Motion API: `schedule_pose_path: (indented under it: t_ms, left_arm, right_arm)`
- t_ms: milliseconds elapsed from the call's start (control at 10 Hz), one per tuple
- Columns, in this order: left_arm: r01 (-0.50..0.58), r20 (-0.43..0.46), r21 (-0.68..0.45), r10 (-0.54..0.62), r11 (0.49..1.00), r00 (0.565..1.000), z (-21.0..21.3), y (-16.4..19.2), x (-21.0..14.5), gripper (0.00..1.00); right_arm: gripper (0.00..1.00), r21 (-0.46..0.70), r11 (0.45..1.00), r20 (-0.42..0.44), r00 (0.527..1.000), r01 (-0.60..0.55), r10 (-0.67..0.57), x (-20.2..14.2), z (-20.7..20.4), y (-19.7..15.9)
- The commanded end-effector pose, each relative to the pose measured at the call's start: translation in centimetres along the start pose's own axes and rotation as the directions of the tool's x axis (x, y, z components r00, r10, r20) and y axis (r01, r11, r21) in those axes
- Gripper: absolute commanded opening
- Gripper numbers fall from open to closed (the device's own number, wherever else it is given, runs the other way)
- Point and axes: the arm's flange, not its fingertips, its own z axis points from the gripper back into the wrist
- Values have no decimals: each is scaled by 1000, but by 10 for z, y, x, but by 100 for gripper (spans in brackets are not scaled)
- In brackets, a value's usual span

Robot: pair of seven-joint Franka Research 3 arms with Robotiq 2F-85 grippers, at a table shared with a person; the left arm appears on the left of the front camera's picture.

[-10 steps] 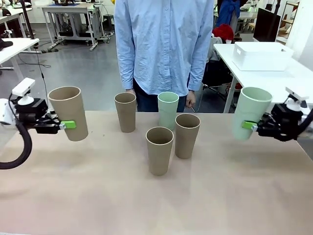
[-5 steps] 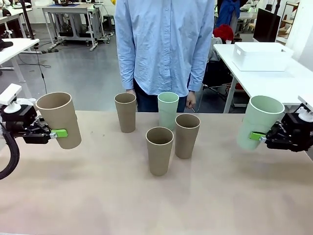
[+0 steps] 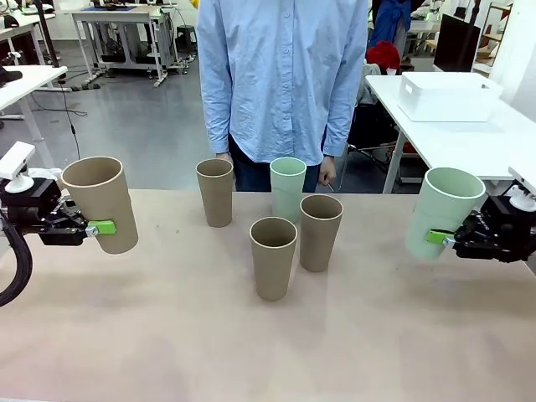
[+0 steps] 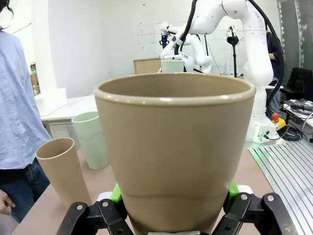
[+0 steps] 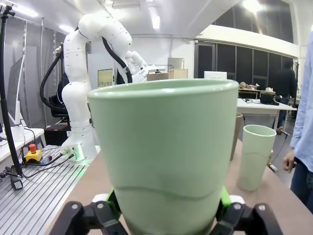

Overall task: Stack the cups and store them in the basket.
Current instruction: Pick up two Reusable plastic cups , one in each hand, then place the stack of Reusable plastic cups into the Pantry Basket.

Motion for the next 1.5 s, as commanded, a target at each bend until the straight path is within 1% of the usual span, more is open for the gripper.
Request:
schedule_pose_path:
  t_ms: [0,1400]
  left_arm:
    - [0,8,-10,0,1000,1000,-1,1,2,85]
    - [0,8,-10,0,1000,1000,-1,1,2,85]
  right_arm:
    - [84,-5,1000,7,1000,-9,9,3,1,-2]
    - [84,-5,1000,7,1000,-9,9,3,1,-2]
